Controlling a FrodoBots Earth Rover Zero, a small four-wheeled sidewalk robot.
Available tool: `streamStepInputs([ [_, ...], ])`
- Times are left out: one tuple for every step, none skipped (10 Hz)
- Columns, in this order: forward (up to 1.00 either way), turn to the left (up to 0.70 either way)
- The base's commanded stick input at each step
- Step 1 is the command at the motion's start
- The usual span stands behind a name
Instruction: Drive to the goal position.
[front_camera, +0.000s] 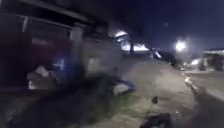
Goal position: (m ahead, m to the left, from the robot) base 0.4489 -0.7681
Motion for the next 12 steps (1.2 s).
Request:
streamStepInputs([
  [0.0,-0.85],
  [0.0,-0.85],
  [0.0,-0.85],
  [0.0,-0.85],
  [0.0,-0.85],
  [0.0,-0.85],
  [0.0,-0.85],
  [0.0,-0.85],
  [0.0,-0.85],
  [0.0,-0.85],
  [0.0,-0.85],
  [0.0,-0.85],
])
